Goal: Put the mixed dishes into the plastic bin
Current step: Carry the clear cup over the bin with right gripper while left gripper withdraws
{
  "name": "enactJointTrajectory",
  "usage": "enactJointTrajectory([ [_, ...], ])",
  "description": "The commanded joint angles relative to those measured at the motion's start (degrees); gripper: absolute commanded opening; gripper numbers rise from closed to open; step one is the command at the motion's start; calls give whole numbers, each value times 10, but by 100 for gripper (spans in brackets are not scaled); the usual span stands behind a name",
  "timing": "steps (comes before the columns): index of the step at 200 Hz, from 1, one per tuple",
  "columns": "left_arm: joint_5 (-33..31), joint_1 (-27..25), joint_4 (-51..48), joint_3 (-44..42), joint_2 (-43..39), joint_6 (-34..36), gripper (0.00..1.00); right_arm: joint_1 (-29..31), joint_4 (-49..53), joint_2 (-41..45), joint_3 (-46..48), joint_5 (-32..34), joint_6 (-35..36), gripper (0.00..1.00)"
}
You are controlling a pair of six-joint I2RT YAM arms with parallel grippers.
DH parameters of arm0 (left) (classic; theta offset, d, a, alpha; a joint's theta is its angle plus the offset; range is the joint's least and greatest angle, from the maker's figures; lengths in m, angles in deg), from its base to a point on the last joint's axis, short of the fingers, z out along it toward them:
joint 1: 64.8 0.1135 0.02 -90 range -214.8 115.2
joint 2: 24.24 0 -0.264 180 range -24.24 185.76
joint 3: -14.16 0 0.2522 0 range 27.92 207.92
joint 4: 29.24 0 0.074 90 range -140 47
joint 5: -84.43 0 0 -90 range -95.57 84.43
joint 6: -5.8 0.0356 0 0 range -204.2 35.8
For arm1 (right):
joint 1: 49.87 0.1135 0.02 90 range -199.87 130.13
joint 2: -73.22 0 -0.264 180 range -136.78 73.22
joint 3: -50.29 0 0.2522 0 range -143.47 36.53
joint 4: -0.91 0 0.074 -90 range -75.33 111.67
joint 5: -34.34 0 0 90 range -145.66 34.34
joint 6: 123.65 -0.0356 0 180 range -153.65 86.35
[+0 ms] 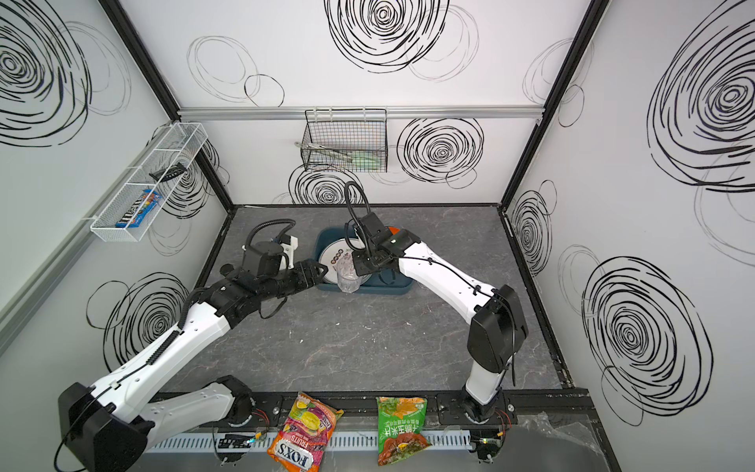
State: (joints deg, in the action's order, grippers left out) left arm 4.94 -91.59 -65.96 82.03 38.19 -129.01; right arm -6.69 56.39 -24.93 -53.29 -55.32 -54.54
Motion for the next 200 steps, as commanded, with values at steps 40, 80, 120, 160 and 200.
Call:
enactJointTrajectory([
  [40,24,17,32,-40,-29,-9,71,-63,-7,62,38,18,-6,3],
  [80,39,21,47,-60,-37,-13,74,-95,-30,76,74,37,-7,2],
  [120,55,21,62,-77,-46,-14,77,-114,-29,66,84,55,-13,3],
  [160,62,24,67,-95,-55,-17,77,-129,-13,40,78,67,-20,2],
  [200,67,29,71,-108,-61,-19,77,-141,0,11,76,73,-36,2],
])
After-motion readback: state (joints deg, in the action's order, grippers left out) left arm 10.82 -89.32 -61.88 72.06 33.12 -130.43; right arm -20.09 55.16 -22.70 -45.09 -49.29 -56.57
